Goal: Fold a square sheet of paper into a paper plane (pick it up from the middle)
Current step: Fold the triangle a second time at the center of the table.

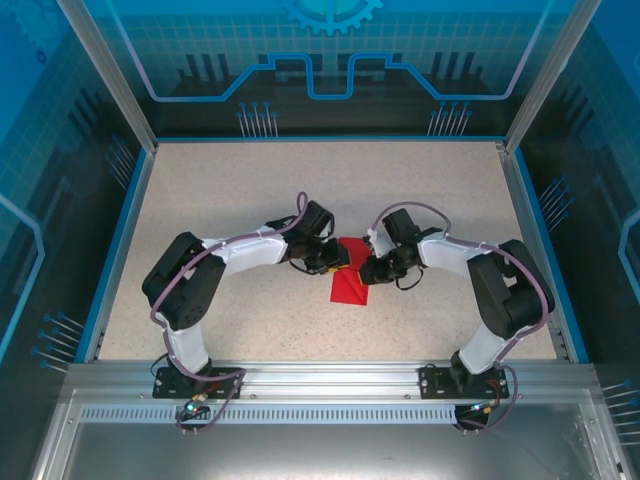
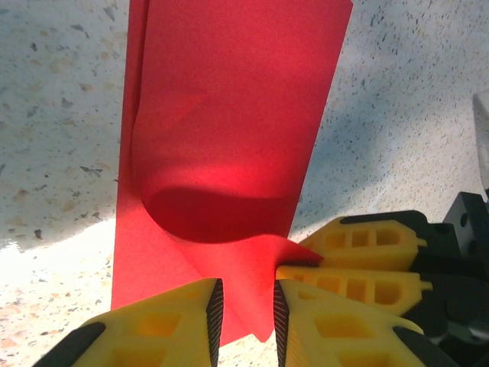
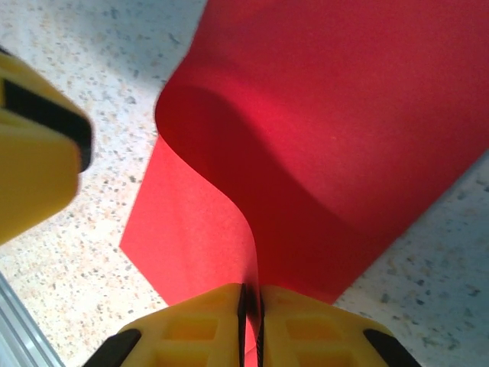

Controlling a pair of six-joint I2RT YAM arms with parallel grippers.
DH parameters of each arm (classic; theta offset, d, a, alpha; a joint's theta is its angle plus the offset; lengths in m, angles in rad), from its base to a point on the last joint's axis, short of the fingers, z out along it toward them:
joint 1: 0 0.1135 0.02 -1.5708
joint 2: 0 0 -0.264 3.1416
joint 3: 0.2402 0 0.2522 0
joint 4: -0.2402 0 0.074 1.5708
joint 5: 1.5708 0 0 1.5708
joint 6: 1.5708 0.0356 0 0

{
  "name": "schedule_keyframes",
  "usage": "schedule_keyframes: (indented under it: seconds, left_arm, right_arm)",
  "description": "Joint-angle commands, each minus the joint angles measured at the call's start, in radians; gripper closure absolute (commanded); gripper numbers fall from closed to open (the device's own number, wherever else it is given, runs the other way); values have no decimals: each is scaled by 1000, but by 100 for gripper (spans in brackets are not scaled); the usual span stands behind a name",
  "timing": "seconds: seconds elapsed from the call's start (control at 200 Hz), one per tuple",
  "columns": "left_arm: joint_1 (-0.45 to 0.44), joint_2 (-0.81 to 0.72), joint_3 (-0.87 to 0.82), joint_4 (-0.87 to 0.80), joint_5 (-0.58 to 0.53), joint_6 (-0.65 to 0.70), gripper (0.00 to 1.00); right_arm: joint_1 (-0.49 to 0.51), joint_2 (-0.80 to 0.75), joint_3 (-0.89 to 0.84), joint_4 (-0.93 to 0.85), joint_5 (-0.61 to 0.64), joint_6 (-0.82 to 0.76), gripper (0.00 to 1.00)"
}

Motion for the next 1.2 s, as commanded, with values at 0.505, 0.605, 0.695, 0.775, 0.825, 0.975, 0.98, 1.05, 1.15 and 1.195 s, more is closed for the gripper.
schedule_keyframes:
  seconds: [0.505,0.605,0.695,0.775,0.825,0.975,0.98,1.05,1.15,1.195]
  left_arm:
    - [-38,-27,-51,71,-17,-18,74]
    - [-40,-19,-43,67,-15,-19,74]
    - [-43,-15,-38,65,-15,-15,74]
    - [-43,-11,-33,62,-15,-13,75]
    - [-45,-11,-32,62,-14,-13,75]
    - [-47,-6,-27,67,-9,-14,75]
    - [-48,-6,-26,67,-9,-13,75]
    - [-47,-3,-26,70,-11,-15,75]
    - [-49,-3,-23,70,-11,-16,75]
    - [-49,-3,-22,70,-12,-16,75]
  right_arm:
    - [-44,53,57,-35,7,-40,86]
    - [-44,52,57,-37,-2,-39,86]
    - [-44,48,52,-36,-3,-37,85]
    - [-44,52,50,-41,13,-33,85]
    - [-44,54,50,-43,13,-31,85]
    - [-44,59,53,-45,20,-31,85]
    - [-44,59,53,-45,21,-31,85]
    - [-44,56,52,-51,29,-27,85]
    - [-44,47,45,-48,22,-24,86]
    - [-44,41,42,-44,21,-23,86]
